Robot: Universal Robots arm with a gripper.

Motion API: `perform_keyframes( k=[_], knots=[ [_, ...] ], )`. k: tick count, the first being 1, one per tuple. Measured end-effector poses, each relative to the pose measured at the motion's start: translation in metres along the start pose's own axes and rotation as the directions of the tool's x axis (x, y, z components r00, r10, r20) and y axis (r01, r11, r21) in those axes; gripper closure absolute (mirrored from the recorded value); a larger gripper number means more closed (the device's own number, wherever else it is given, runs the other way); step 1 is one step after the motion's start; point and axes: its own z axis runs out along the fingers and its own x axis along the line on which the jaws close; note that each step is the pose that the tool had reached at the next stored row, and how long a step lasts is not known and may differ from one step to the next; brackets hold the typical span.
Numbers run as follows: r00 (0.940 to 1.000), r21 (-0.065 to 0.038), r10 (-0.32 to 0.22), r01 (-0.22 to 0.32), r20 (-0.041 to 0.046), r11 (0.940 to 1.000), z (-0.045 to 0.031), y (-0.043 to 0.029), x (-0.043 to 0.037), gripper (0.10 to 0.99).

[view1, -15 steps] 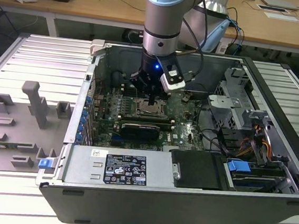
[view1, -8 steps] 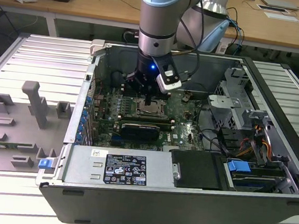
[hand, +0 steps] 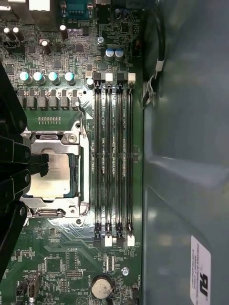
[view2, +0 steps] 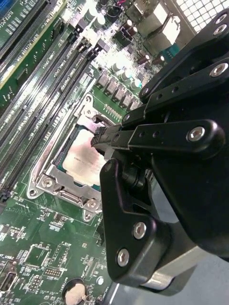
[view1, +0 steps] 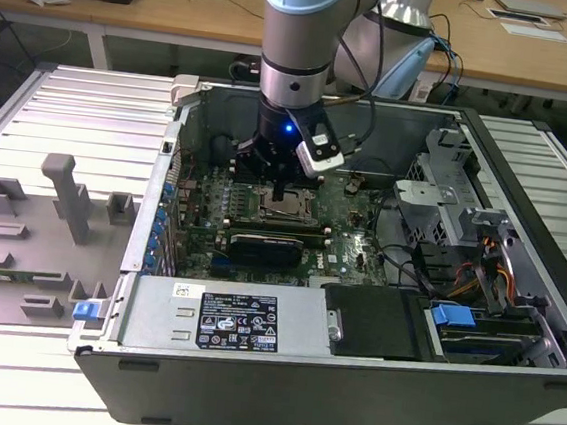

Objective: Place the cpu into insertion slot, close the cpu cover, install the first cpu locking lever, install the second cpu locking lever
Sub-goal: 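Close the cpu cover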

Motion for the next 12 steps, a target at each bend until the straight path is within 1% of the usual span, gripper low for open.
perform_keyframes(
  k=[2, 4, 6, 7, 8, 9, 12],
  knots=[
    [1.0000, 0.000, 0.000, 0.000, 0.0012, 1.0000, 0.0003, 0.0000, 0.0009, 0.980],
    [1.0000, 0.000, 0.000, 0.000, 0.0075, 1.0000, 0.0006, -0.0001, 0.0050, 0.980],
    [0.9998, 0.000, -0.001, 0.001, 0.0180, 1.0000, 0.0014, -0.0003, 0.0089, 0.980],
    [0.9997, 0.000, -0.001, 0.001, 0.0245, 1.0000, 0.0017, -0.0003, 0.0109, 0.980],
    [0.9994, 0.000, -0.001, 0.001, 0.0334, 1.0000, 0.0024, -0.0004, 0.0132, 0.980],
    [0.9992, 0.000, -0.001, 0.001, 0.0390, 1.0000, 0.0033, -0.0004, 0.0146, 0.980],
    [0.9992, -0.001, -0.001, 0.002, 0.0404, 1.0000, 0.0055, -0.0007, 0.0162, 0.980]
  ],
)
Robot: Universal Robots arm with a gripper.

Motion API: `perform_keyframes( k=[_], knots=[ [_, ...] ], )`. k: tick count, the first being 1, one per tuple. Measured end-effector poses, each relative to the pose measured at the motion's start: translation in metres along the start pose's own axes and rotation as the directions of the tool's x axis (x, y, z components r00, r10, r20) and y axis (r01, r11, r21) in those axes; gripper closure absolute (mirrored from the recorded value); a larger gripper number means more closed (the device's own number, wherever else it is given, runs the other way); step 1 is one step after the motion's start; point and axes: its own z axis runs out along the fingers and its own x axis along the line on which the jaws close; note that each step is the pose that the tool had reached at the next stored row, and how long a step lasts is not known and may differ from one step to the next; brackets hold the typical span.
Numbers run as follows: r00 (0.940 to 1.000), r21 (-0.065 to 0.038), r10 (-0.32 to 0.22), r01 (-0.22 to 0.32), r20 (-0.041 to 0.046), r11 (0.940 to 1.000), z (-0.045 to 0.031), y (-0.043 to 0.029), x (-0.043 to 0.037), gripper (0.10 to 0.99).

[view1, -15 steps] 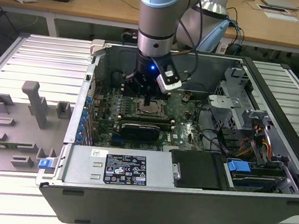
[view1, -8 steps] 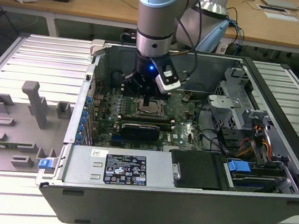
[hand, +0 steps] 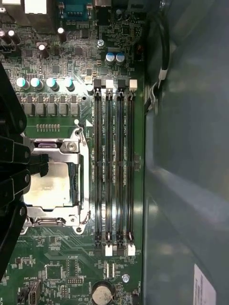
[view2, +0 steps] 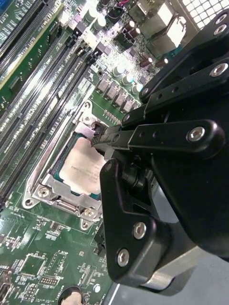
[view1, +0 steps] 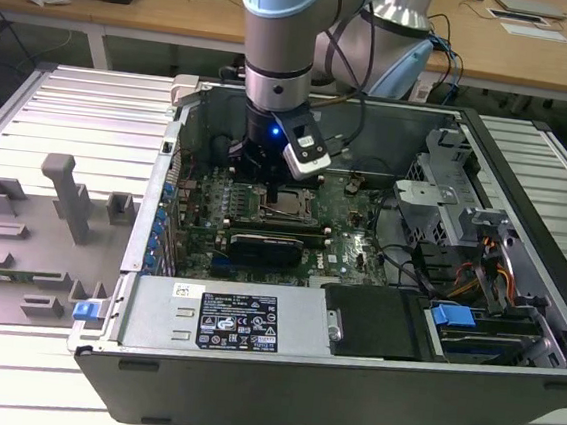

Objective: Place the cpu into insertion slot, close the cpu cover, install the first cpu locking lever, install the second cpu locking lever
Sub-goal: 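Close the cpu cover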

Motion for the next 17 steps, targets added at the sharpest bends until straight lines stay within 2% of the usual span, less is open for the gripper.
perform_keyframes(
  k=[6, 7, 8, 9, 17],
  knots=[
    [1.0000, -0.004, 0.000, 0.000, 0.0000, 1.0000, 0.0046, -0.0002, 0.0046, 0.980],
    [1.0000, -0.009, 0.000, -0.001, -0.0001, 1.0000, 0.0051, -0.0003, 0.0057, 0.980],
    [1.0000, -0.029, 0.002, -0.002, 0.0000, 0.9996, 0.0058, -0.0003, 0.0062, 0.980],
    [1.0000, -0.039, 0.003, -0.003, 0.0000, 0.9992, 0.0062, -0.0003, 0.0065, 0.980],
    [1.0000, -0.040, 0.003, -0.003, -0.0001, 0.9992, 0.0094, -0.0005, 0.0071, 0.980]
  ],
)
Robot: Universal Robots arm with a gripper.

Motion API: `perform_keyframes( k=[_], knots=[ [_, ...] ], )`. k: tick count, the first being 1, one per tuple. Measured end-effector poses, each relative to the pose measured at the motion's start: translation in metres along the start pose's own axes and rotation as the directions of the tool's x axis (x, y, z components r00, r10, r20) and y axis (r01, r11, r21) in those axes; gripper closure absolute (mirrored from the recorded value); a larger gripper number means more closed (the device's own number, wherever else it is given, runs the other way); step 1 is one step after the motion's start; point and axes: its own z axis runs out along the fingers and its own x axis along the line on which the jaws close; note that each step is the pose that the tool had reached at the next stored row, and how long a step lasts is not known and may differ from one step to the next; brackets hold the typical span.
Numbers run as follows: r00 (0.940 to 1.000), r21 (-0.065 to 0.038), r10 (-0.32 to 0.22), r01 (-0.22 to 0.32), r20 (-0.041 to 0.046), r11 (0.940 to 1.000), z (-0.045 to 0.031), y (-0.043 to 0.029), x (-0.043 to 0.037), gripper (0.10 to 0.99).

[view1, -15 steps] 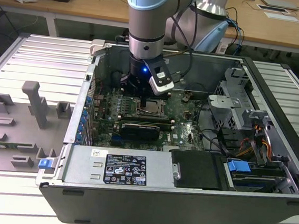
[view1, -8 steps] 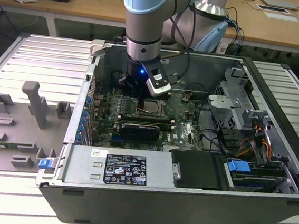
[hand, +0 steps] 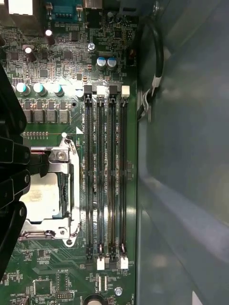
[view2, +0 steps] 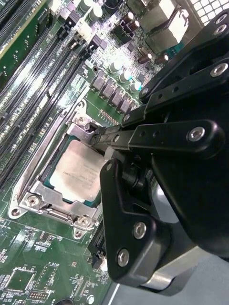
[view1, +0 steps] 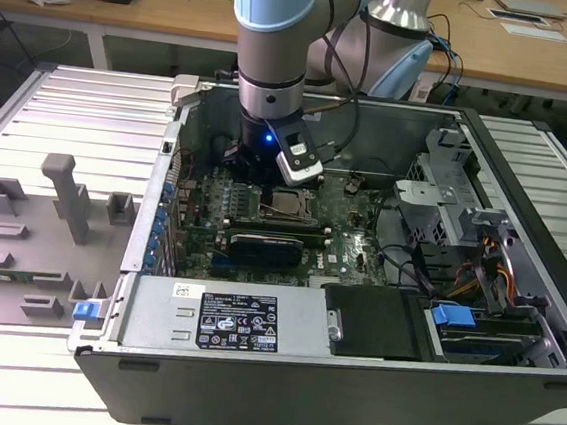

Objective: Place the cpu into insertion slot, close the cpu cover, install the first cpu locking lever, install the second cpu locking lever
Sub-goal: 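Close the cpu cover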

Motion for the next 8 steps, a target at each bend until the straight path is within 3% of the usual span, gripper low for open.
perform_keyframes(
  k=[8],
  knots=[
    [1.0000, 0.000, 0.000, 0.000, 0.0000, 1.0000, 0.0006, 0.0001, -0.0020, 0.980]
  ],
)
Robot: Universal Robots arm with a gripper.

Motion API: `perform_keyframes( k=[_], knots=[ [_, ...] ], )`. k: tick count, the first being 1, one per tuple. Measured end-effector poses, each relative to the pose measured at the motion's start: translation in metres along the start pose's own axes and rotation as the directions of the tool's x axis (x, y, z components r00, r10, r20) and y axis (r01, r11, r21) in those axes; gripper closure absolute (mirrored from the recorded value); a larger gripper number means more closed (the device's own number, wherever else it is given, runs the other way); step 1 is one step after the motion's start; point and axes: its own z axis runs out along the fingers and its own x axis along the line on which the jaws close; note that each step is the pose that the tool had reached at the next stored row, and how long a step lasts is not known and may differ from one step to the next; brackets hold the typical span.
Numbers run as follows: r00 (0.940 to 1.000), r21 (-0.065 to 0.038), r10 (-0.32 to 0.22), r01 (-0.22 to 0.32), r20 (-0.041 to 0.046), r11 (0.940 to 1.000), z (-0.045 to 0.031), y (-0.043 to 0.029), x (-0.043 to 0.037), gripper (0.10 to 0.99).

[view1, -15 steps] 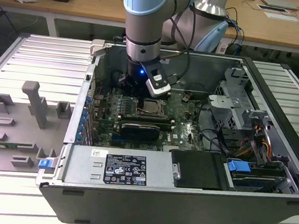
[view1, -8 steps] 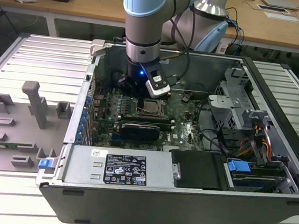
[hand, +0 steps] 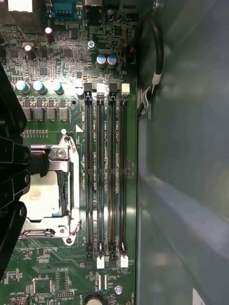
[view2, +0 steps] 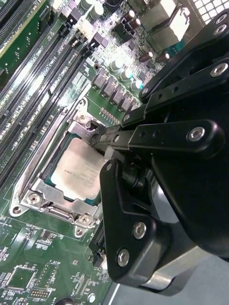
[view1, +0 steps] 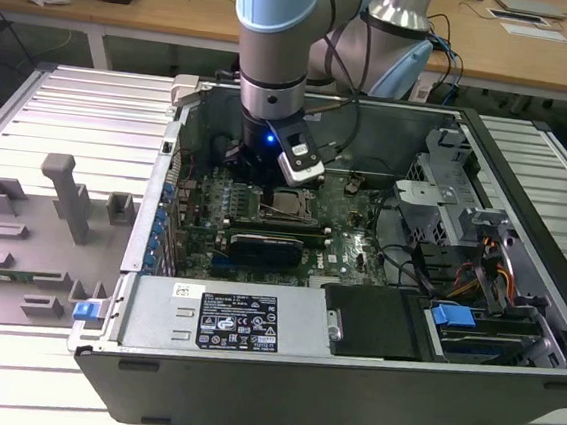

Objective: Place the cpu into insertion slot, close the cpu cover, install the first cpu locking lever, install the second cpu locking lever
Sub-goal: 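Close the cpu cover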

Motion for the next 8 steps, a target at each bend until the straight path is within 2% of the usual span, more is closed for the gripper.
perform_keyframes(
  k=[8],
  knots=[
    [1.0000, 0.000, -0.005, 0.005, -0.0007, 1.0000, 0.0001, 0.0001, -0.0020, 0.980]
  ],
)
